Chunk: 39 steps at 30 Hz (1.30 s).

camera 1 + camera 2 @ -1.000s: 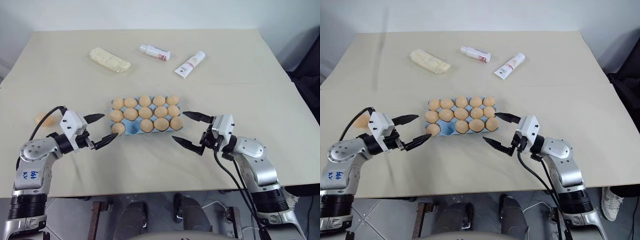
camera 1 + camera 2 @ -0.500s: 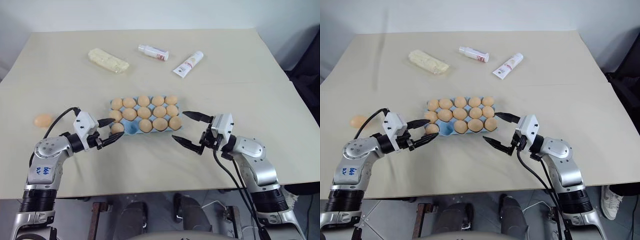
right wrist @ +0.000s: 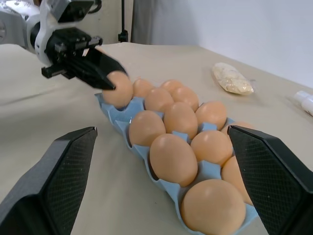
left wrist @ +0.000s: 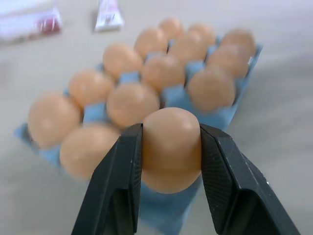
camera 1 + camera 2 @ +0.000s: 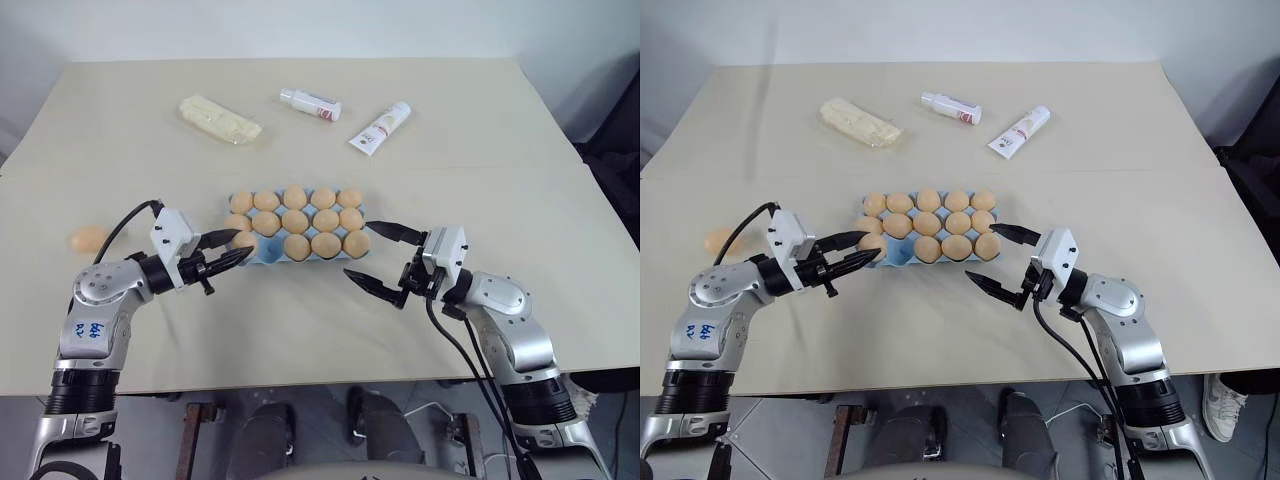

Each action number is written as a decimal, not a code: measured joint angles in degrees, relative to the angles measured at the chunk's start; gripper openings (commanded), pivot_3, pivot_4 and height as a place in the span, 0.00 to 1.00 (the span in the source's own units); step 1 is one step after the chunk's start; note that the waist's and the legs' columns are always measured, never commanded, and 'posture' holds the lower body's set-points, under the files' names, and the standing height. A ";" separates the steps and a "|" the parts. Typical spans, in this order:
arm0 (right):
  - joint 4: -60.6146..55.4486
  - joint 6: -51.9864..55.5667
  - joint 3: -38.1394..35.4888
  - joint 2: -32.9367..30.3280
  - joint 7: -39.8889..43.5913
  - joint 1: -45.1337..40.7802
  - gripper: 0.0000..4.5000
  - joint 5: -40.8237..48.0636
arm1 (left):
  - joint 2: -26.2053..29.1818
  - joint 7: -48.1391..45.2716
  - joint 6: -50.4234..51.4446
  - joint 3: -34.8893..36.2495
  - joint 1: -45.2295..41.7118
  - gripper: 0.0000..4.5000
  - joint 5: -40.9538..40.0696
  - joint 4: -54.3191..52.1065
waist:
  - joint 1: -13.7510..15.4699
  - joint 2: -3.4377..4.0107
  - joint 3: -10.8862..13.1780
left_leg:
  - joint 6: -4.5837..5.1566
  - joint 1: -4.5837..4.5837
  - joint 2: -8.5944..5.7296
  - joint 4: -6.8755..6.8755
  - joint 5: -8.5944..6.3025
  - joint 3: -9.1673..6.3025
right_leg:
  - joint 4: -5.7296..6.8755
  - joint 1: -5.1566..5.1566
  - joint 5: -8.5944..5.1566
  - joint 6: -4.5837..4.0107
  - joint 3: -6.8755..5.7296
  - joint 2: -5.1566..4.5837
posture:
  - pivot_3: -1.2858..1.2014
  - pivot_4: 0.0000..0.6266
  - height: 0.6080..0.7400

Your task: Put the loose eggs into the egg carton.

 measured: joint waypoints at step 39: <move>4.98 -3.57 0.64 0.80 7.30 -3.29 1.00 1.20 | -11.69 30.22 -4.11 34.33 31.88 0.99 0.05 -2.11 | -0.98 -0.05 -0.03 | 0.02 0.04 0.06 -0.06 -0.40 -0.02 | -0.13 0.03 0.00 -0.01 -0.04 -0.03 | 0.52 0.24 1.00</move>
